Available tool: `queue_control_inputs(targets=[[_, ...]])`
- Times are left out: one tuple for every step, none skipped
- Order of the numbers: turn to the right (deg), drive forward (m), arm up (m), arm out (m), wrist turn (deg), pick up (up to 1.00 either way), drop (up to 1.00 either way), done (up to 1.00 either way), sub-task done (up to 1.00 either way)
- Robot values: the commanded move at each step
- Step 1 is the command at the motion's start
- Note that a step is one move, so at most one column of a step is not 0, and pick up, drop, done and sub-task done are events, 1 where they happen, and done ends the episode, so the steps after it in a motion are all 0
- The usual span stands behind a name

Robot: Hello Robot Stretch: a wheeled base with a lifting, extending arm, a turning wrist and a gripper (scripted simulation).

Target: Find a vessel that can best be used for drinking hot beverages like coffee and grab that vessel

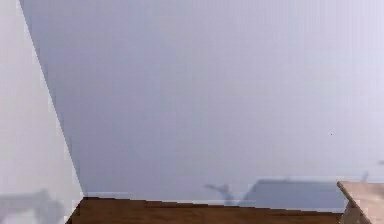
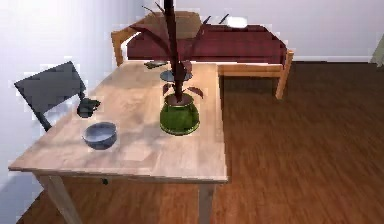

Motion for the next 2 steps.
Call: queue_control_inputs(targets=[[-24.0,0.0,0.0,0.0,0.0,0.0,0.0,0.0,0.0],[45.0,0.0,0.0,0.0,0.0,0.0,0.0,0.0,0.0]])
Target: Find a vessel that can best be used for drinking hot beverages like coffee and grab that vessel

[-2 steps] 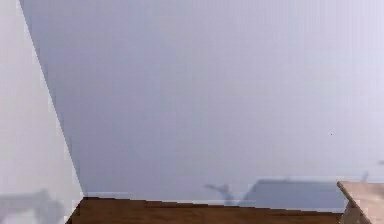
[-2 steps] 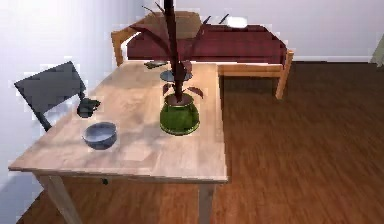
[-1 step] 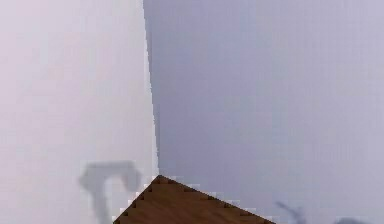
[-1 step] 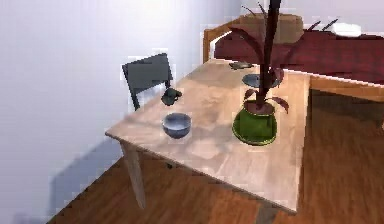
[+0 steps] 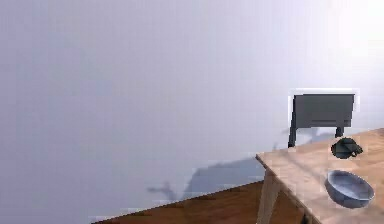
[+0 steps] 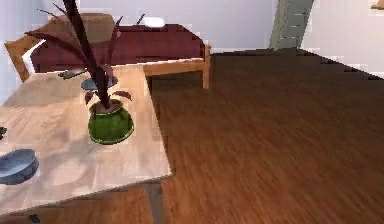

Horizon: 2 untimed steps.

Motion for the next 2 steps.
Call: queue_control_inputs(targets=[[33.0,0.0,0.0,0.0,0.0,0.0,0.0,0.0,0.0],[0.0,0.35,0.0,0.0,0.0,0.0,0.0,0.0,0.0]])
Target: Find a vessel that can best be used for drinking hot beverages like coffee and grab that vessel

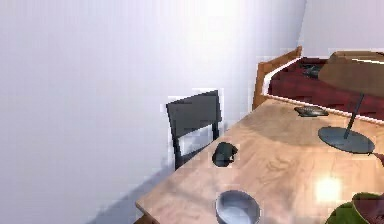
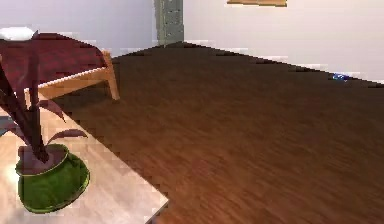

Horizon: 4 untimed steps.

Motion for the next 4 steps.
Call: queue_control_inputs(targets=[[-45.0,0.0,0.0,0.0,0.0,0.0,0.0,0.0,0.0],[-33.0,0.0,0.0,0.0,0.0,0.0,0.0,0.0,0.0],[45.0,0.0,0.0,0.0,0.0,0.0,0.0,0.0,0.0],[24.0,0.0,0.0,0.0,0.0,0.0,0.0,0.0,0.0]])
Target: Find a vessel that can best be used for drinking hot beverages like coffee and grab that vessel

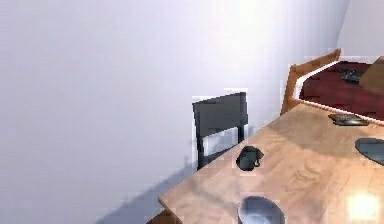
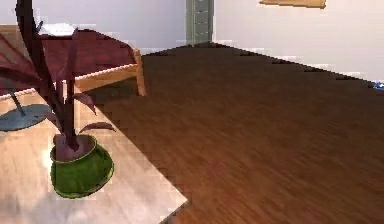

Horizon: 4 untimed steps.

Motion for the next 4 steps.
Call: queue_control_inputs(targets=[[0.0,0.1,0.0,0.0,0.0,0.0,0.0,0.0,0.0],[-45.0,0.0,0.0,0.0,0.0,0.0,0.0,0.0,0.0],[-21.0,0.0,0.0,0.0,0.0,0.0,0.0,0.0,0.0],[0.0,0.0,0.5,0.0,0.0,0.0,0.0,0.0,0.0]])
